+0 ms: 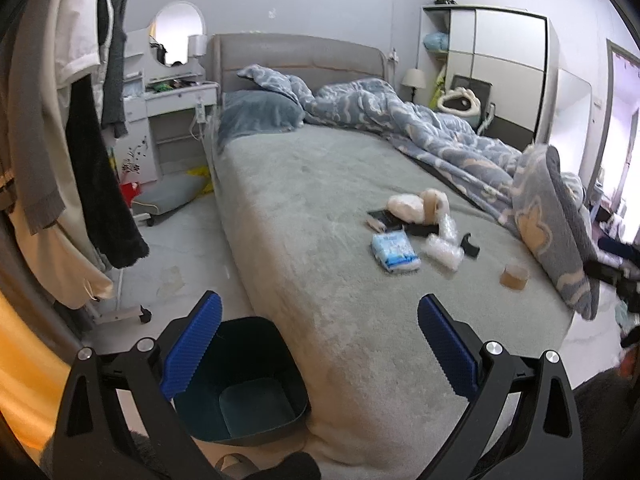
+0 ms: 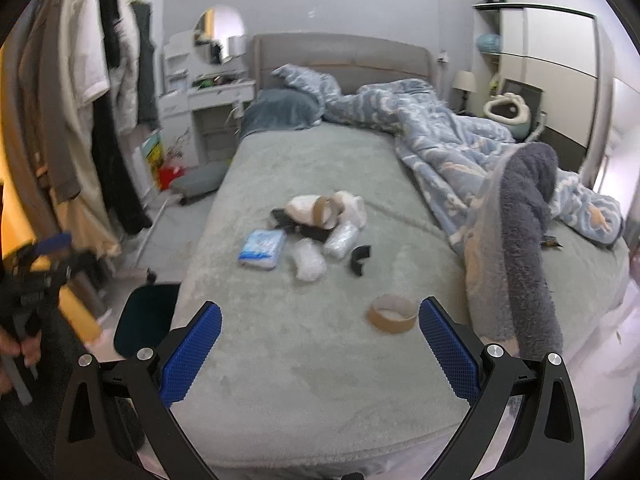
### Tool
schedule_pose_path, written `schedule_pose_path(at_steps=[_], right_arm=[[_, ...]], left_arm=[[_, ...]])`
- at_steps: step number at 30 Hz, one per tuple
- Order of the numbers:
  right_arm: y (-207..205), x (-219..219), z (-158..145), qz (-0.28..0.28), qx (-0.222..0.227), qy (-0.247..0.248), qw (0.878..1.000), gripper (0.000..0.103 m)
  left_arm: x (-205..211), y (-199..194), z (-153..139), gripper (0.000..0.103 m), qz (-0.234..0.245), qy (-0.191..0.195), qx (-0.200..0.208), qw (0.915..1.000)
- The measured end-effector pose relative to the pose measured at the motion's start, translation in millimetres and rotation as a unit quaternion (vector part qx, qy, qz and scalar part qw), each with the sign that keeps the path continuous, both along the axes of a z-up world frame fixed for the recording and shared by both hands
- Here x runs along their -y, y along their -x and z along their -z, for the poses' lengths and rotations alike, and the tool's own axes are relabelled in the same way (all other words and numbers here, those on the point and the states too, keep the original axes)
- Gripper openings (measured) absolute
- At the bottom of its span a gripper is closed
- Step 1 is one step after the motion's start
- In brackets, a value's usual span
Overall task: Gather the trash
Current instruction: 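Reach the right tool to the brown tape roll and close on it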
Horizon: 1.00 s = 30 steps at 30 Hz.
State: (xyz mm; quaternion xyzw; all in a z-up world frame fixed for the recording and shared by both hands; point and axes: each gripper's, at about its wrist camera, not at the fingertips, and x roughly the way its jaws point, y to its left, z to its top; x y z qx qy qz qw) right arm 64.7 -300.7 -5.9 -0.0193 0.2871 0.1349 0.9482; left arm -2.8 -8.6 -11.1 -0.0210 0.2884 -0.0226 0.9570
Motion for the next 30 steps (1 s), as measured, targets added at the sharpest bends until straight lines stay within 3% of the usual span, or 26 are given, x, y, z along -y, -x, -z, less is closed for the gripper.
schedule_pose_path(at_steps=[11,18,26,30], right_arm=[[-26,-8,49,0.033,-0.031,0.029,0.999,0.1],[-43,4,57,0.048,-0.031,0.021,0.998,0.099],[-72,16,85,0.077,-0.059,0.012,0.995,0.087],[-86,25,97,0.092,-0.07,0.005,0.993,0.081]], left_arm=[[2,-9,17,0.099,0.061,0.018,-0.024,0.9977],[11,-25,19,0.098,0.101,0.008,-0.028,0.9944],[21,-51,21,0.096,0.132,0.014,-0.018,0.991],[27,-69,26,0.091,0.137,0.0,-0.024,0.9903]])
